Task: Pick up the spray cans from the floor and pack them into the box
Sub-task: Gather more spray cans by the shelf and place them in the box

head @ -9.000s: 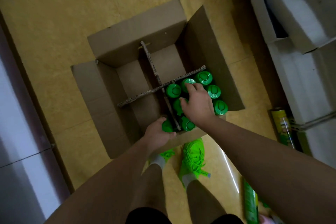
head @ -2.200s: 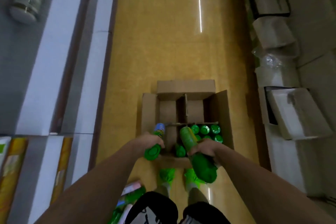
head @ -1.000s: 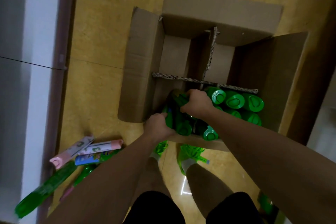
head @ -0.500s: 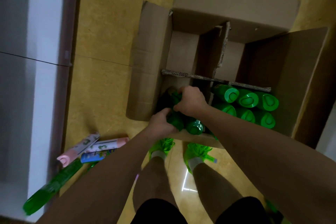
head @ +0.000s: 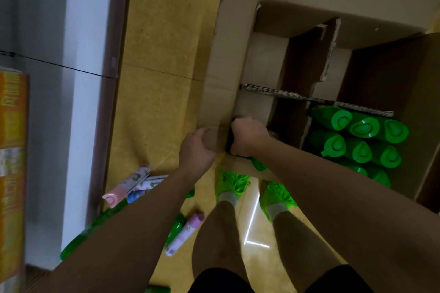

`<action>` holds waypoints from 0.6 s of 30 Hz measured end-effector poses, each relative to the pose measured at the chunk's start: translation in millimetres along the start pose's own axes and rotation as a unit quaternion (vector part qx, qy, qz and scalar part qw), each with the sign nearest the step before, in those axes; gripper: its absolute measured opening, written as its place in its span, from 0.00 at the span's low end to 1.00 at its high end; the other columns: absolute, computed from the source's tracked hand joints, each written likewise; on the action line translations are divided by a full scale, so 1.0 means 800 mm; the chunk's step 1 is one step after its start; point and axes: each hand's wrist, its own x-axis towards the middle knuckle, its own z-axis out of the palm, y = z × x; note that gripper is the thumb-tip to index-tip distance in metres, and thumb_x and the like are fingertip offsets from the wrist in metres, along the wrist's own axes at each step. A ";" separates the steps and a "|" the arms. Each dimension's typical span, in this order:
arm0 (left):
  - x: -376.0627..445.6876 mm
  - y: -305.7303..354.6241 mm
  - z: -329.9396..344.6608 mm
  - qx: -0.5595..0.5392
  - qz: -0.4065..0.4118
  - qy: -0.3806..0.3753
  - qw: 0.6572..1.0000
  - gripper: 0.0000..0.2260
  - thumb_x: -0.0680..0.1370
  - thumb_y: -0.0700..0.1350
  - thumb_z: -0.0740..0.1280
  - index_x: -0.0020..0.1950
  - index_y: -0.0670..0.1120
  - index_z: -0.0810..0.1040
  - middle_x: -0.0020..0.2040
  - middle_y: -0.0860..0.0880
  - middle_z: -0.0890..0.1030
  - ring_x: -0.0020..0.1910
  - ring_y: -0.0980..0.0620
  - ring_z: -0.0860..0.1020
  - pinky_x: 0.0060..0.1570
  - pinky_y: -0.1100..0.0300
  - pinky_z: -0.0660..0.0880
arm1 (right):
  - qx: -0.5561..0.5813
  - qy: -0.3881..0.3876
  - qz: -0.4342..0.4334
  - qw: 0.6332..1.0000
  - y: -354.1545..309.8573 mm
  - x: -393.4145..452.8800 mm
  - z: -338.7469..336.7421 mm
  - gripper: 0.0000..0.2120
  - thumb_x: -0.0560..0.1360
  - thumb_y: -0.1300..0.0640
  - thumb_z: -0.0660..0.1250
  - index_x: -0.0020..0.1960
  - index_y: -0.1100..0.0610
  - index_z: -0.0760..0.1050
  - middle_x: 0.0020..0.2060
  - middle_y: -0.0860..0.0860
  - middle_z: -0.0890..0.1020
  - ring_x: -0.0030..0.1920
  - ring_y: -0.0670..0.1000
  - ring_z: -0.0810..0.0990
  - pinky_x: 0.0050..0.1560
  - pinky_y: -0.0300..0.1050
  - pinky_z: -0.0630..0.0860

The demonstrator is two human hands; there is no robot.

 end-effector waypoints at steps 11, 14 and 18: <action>0.009 -0.012 -0.015 0.017 0.030 0.010 0.999 0.29 0.71 0.41 0.71 0.73 0.47 0.72 0.67 0.45 0.74 0.63 0.45 0.74 0.59 0.56 0.72 | -0.071 -0.024 -0.008 0.997 -0.020 0.008 0.055 0.17 0.75 0.58 0.66 0.63 0.57 0.75 0.61 0.58 0.77 0.63 0.62 0.75 0.57 0.56 0.78; 0.004 -0.012 -0.022 0.025 0.029 0.008 0.999 0.28 0.72 0.42 0.70 0.73 0.47 0.72 0.67 0.45 0.74 0.64 0.45 0.74 0.59 0.54 0.73 | -0.056 -0.029 -0.003 0.998 -0.015 -0.005 0.055 0.24 0.73 0.55 0.68 0.67 0.57 0.68 0.65 0.58 0.71 0.66 0.62 0.69 0.60 0.58 0.74; -0.002 -0.004 -0.032 0.043 0.026 -0.003 0.999 0.28 0.73 0.43 0.70 0.74 0.47 0.71 0.69 0.45 0.72 0.65 0.44 0.72 0.60 0.54 0.71 | -0.046 -0.010 -0.014 0.999 -0.006 -0.028 0.043 0.32 0.70 0.52 0.72 0.71 0.54 0.66 0.68 0.57 0.68 0.68 0.63 0.66 0.63 0.61 0.70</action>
